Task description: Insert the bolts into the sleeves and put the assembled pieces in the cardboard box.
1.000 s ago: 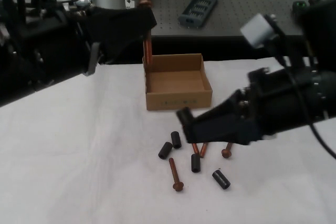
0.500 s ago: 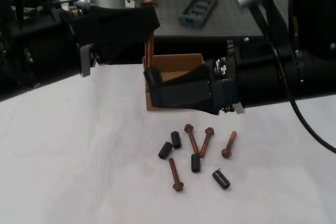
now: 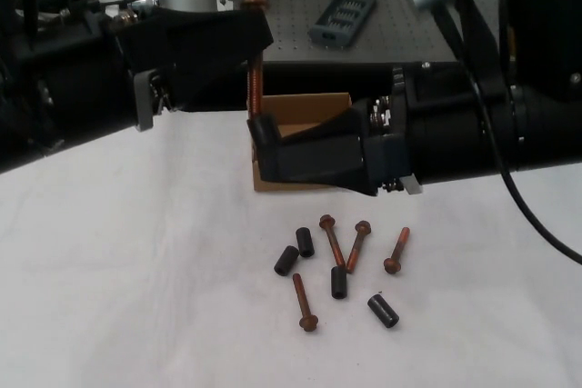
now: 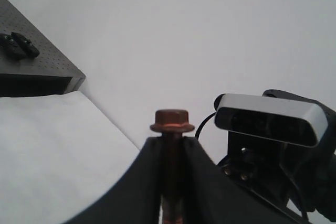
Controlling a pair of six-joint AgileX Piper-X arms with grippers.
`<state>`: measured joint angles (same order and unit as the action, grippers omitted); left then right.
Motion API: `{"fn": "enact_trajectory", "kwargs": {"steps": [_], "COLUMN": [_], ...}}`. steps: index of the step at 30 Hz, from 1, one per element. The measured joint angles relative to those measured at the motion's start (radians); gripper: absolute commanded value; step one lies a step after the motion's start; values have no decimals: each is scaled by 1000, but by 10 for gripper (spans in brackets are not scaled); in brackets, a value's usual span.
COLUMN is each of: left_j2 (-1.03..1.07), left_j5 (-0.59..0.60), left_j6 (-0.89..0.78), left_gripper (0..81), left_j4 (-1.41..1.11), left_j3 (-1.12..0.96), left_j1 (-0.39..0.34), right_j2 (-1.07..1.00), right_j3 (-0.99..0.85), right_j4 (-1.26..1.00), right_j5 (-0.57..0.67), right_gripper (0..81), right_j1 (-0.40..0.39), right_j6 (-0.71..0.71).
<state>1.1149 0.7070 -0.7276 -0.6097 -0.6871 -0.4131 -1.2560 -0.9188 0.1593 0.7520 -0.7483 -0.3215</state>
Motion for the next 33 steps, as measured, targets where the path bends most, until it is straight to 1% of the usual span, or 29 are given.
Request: {"fn": "enact_trajectory", "kwargs": {"steps": [3,14,33], "left_j2": [0,0,0], "left_j5": [0,0,0], "left_j6": [-2,-9,-13], "left_gripper": [6,6,6], "left_j4": [1,1,16], "left_j3": [0,0,0], "left_j1": [0,0,27], "right_j2": [0,-2,-2], "right_j3": [0,0,0], "right_j4": [-33,-37,-37], "right_j5": [0,0,15], "right_gripper": [29,29,29], "right_j1": [-3,-3,35], "right_j6": [-16,-26,-26]}}
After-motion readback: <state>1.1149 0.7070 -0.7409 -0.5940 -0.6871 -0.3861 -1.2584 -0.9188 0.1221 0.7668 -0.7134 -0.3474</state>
